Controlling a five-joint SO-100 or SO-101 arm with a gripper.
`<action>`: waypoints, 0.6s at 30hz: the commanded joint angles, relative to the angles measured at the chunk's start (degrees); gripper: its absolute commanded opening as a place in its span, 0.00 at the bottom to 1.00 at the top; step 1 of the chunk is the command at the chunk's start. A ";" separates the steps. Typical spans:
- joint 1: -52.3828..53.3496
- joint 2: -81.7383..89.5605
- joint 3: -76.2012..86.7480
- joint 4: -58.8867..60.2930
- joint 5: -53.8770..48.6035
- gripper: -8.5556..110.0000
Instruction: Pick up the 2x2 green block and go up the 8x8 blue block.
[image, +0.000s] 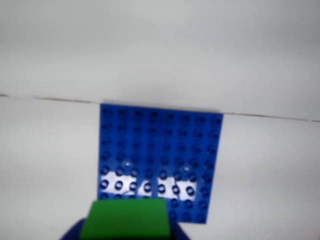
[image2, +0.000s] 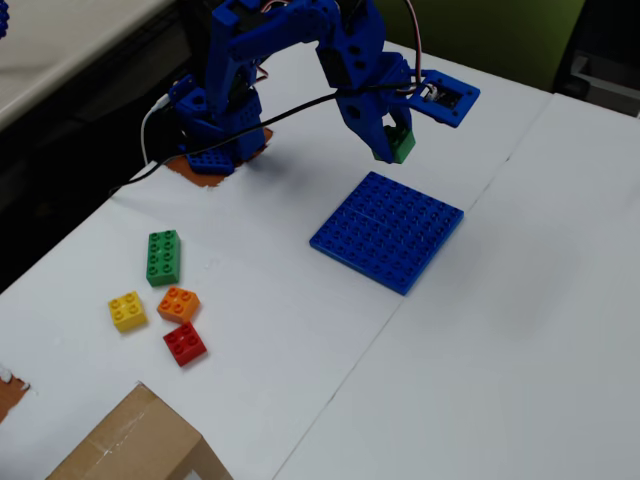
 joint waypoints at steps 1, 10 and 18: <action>-0.62 0.18 -1.32 2.37 -0.70 0.07; -0.26 0.18 -1.05 2.46 -1.85 0.07; 0.00 1.93 1.41 2.46 -2.11 0.07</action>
